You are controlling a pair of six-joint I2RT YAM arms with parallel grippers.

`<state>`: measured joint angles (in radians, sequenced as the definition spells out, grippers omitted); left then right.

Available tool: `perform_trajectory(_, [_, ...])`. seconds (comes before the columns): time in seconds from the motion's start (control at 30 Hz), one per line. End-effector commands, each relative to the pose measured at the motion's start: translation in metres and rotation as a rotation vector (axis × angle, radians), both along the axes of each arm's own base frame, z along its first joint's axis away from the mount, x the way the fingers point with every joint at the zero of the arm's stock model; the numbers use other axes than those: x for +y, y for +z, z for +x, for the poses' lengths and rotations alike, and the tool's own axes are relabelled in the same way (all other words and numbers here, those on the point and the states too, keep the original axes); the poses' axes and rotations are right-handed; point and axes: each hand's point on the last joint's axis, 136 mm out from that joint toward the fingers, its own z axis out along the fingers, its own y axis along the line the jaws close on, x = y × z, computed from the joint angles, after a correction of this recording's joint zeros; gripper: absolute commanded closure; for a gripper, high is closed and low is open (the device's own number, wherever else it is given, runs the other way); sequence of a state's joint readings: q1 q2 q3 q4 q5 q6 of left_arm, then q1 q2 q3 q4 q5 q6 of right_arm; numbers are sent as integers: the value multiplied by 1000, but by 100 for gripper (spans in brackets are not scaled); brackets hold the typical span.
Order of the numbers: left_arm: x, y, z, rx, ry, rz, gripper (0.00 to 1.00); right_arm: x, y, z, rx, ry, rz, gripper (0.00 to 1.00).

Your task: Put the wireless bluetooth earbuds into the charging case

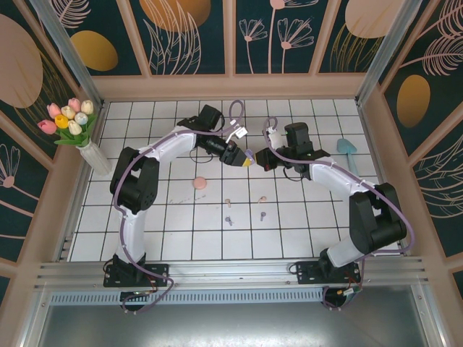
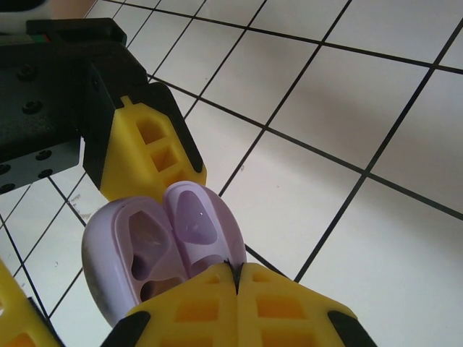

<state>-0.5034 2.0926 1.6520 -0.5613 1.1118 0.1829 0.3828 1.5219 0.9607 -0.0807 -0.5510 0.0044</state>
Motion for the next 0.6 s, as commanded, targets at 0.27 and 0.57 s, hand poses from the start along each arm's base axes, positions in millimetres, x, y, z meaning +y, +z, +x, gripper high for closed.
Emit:
perform_trajectory(0.27, [2,9,3,0,-33,-50,49,11,5,-2,-8,53,9,100])
perform_trajectory(0.57, [0,7,6,10,-38,-55,53,14,1,-3,-1,59,4,100])
